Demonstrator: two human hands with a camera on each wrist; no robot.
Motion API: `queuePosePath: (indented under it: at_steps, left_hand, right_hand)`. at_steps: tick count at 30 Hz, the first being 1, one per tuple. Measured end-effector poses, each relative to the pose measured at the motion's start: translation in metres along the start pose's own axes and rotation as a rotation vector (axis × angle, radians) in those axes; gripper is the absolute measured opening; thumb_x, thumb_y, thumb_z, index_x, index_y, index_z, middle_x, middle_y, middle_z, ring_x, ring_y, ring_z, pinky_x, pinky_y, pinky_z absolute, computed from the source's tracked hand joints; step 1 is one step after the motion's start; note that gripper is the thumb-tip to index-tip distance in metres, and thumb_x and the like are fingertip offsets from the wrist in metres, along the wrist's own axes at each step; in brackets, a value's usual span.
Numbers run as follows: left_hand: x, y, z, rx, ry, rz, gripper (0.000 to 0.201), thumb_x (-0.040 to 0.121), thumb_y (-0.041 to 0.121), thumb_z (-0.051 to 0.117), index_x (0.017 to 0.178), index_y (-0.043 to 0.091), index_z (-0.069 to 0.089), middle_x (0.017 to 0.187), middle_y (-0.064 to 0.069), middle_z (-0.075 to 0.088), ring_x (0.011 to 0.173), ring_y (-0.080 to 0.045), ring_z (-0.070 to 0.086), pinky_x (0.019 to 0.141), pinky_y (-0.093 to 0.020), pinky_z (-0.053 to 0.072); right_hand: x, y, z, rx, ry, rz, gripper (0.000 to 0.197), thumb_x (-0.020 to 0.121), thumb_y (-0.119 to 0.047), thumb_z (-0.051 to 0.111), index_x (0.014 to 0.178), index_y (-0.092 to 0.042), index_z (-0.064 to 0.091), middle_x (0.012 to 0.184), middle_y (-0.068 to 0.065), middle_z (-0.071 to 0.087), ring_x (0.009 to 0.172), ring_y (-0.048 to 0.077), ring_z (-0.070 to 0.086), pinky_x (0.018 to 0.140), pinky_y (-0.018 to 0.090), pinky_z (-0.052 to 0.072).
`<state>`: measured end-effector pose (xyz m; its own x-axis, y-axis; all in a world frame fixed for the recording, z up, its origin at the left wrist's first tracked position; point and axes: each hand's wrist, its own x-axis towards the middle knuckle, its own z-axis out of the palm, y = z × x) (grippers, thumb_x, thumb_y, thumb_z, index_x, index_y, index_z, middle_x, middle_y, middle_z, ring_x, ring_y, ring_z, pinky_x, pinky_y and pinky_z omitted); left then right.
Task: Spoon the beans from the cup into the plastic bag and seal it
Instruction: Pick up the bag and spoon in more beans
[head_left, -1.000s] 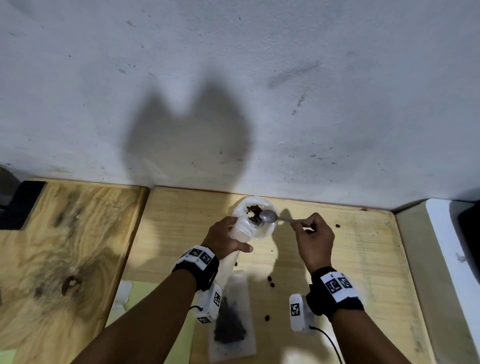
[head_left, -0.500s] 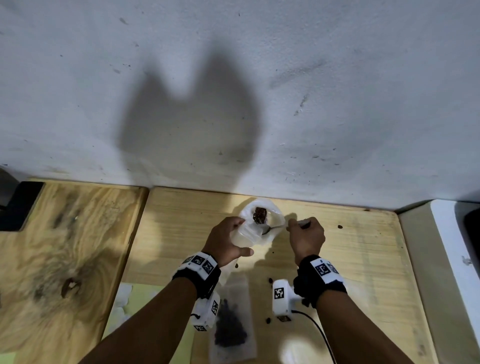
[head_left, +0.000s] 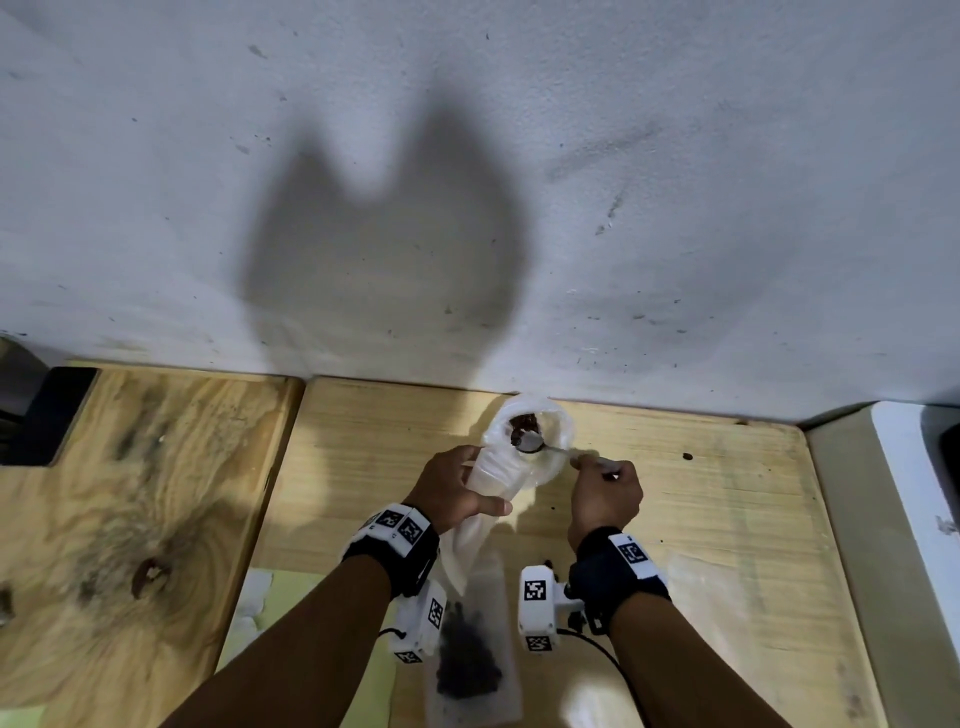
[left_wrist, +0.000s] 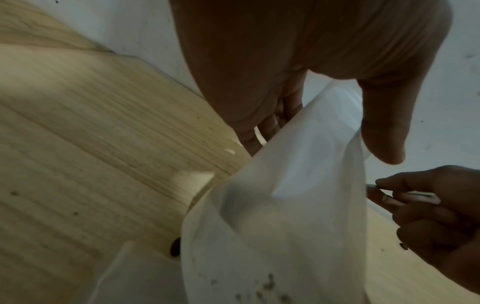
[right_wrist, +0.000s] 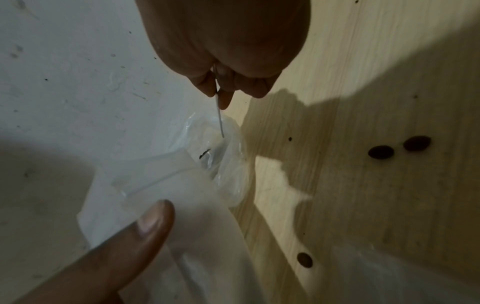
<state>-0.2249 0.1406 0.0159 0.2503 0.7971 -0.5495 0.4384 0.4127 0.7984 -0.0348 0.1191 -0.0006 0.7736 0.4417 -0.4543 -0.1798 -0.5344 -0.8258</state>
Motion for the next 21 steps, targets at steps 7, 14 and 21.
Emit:
queuePosePath:
  at_steps: [7, 14, 21]
  left_hand:
    - [0.003, 0.003, -0.003, 0.007, -0.021, -0.038, 0.08, 0.035, 0.045, 0.092, 0.109, 0.023, 0.067, 0.103, 0.006, 0.073, 0.097, -0.013, 0.069, 0.091, -0.043, 0.055]
    - [0.004, 0.004, -0.006, 0.047, 0.053, -0.073, 0.104, 0.032, 0.053, 0.09, 0.126, 0.024, 0.057, 0.115, 0.005, 0.068, 0.103, -0.013, 0.065, 0.092, -0.039, 0.055]
    - [-0.001, 0.007, -0.004, 0.064, 0.064, -0.066, 0.108, 0.03, 0.054, 0.087, 0.129, 0.023, 0.056, 0.118, 0.004, 0.066, 0.106, -0.014, 0.063, 0.093, -0.037, 0.053]
  right_hand:
    - [0.002, 0.009, 0.001, 0.056, -0.142, 0.134, 0.023, 0.069, -0.018, 0.078, 0.072, -0.013, 0.057, 0.071, 0.009, 0.056, 0.06, 0.022, 0.043, 0.05, 0.032, 0.037]
    - [0.011, 0.003, -0.02, 0.105, -0.212, 0.137, 0.019, 0.079, -0.011, 0.076, 0.079, -0.015, 0.058, 0.072, 0.01, 0.052, 0.05, 0.017, 0.036, 0.045, 0.026, 0.029]
    - [0.011, -0.023, -0.052, 0.168, -0.297, -0.009, 0.026, 0.084, -0.012, 0.073, 0.07, -0.018, 0.052, 0.073, 0.013, 0.05, 0.046, 0.017, 0.027, 0.044, 0.025, 0.023]
